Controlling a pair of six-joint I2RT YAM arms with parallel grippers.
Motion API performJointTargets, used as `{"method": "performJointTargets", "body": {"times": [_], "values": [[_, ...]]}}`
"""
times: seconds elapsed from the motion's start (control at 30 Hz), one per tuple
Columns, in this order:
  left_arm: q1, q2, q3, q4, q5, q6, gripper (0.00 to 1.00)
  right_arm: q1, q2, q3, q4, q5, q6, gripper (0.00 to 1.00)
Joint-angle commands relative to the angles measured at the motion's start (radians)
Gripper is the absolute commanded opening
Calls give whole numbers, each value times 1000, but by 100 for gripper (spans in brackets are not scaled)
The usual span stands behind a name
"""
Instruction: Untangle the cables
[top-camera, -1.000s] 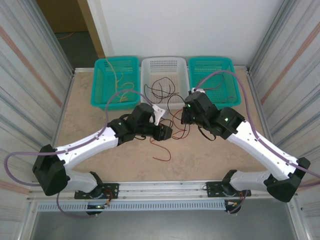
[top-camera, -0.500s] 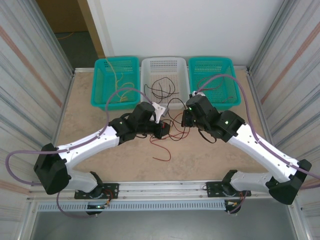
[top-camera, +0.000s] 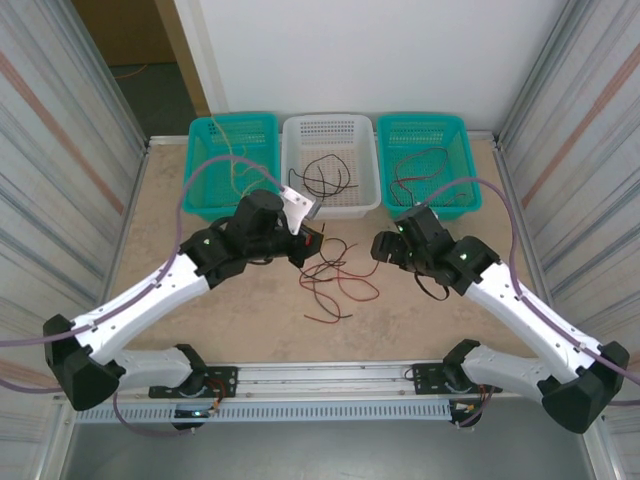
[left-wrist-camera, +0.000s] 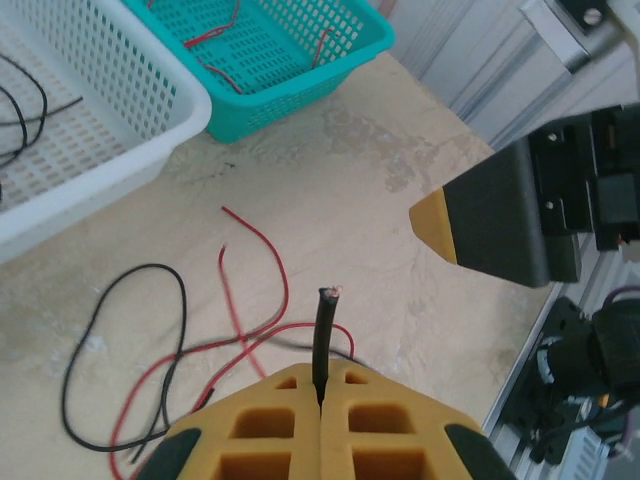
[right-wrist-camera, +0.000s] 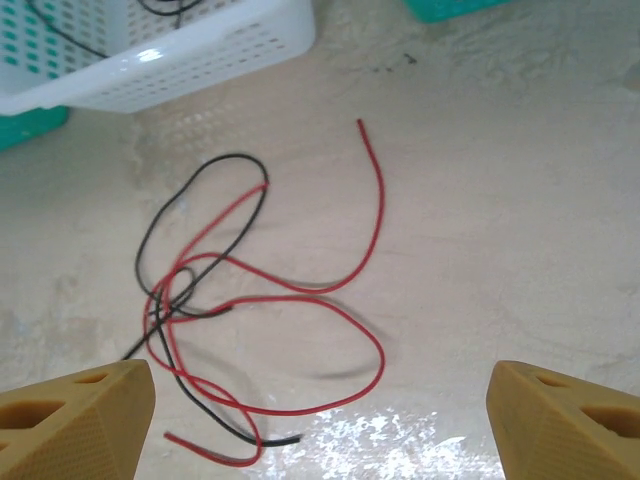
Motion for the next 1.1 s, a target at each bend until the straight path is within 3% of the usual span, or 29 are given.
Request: {"method": "performJointTargets", "body": {"times": [0.0, 0.17, 0.33, 0.47, 0.6, 0.73, 0.97, 1.03, 1.07], "values": [[-33, -33, 44, -162, 17, 191, 0, 17, -70, 39, 37, -83, -70, 85], [-35, -46, 88, -180, 39, 240, 0, 100, 34, 129, 77, -118, -140, 80], [-12, -33, 141, -133, 93, 249, 0, 130, 136, 129, 214, -202, -151, 63], [69, -23, 165, -60, 99, 186, 0, 124, 134, 61, 331, -273, -120, 44], [180, -3, 186, 56, 195, 62, 0, 160, 133, 13, 396, -325, -104, 36], [209, 40, 227, 115, 253, 12, 0, 210, 140, 12, 399, -331, -116, 33], [219, 92, 273, 199, 225, -39, 0, 247, 145, 58, 364, -316, -145, 33], [232, 110, 315, 208, 202, -56, 0, 243, 124, 65, 329, -262, -151, 39], [240, 120, 343, 213, 192, -67, 0, 234, 102, 61, 314, -230, -150, 47]]}}
